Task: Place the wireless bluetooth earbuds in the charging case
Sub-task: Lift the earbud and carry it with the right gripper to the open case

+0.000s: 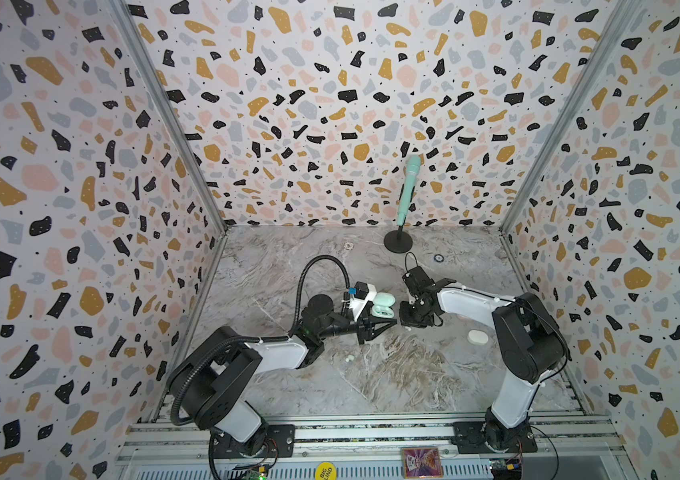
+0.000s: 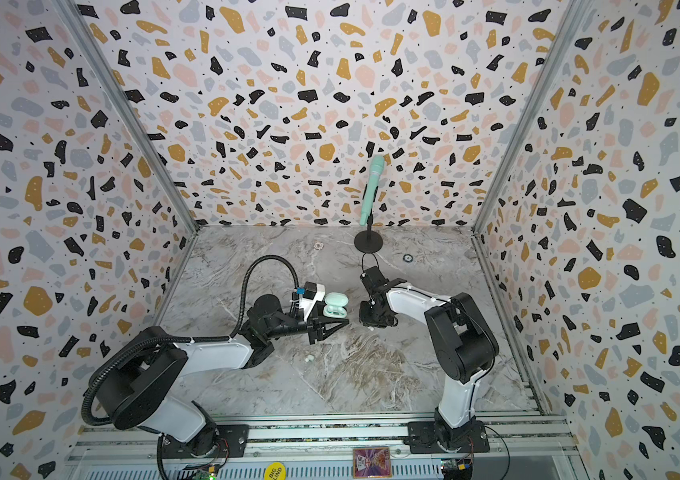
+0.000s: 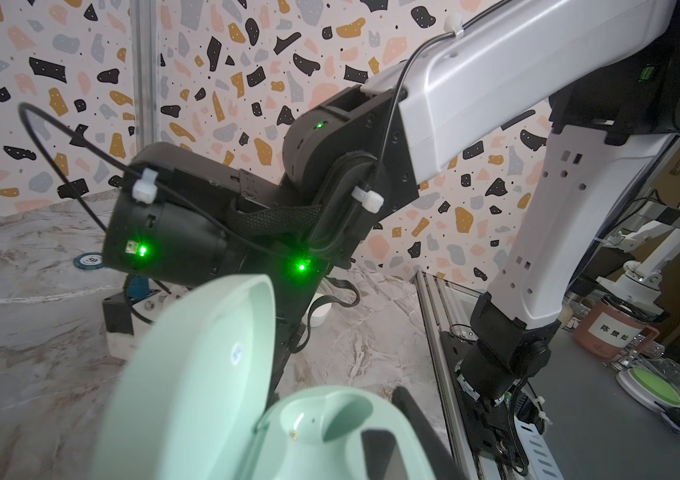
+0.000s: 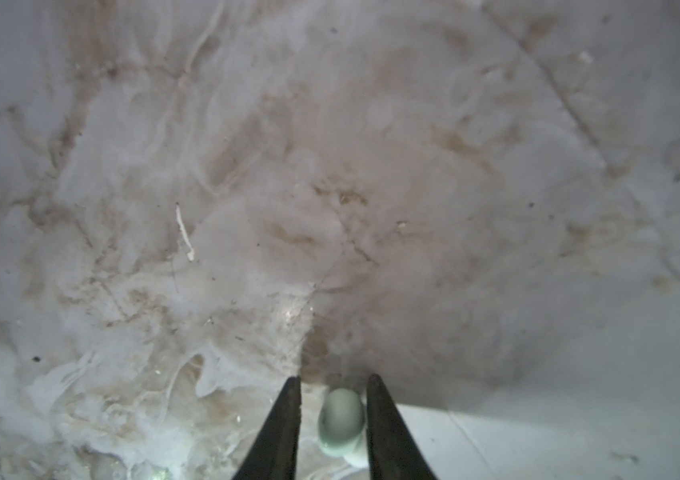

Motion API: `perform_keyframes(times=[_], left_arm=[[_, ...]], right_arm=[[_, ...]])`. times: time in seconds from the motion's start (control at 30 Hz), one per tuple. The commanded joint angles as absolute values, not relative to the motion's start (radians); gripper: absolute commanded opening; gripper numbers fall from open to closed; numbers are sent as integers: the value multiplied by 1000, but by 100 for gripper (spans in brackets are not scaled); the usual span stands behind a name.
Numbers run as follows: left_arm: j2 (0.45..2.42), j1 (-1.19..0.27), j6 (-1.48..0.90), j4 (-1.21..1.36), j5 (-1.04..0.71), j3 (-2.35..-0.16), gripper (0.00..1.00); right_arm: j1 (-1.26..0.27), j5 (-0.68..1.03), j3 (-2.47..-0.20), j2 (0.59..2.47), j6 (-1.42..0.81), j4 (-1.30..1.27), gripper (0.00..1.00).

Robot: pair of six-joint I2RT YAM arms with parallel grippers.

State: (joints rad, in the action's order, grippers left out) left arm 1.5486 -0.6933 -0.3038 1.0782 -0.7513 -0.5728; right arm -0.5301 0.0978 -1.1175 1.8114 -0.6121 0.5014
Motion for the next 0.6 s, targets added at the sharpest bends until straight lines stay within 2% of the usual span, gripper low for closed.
perform_keyframes(times=[0.0, 0.13, 0.57], left_arm=[[1523, -685, -308, 1143, -772, -561, 32], [1520, -682, -307, 1142, -773, -558, 32], [1526, -681, -309, 1142, -770, -564, 32]], right_arm=[[-543, 48, -1111, 1846, -617, 569, 22], [-543, 41, -1106, 1834, -611, 576, 19], [-523, 95, -1070, 1727, -599, 536, 17]])
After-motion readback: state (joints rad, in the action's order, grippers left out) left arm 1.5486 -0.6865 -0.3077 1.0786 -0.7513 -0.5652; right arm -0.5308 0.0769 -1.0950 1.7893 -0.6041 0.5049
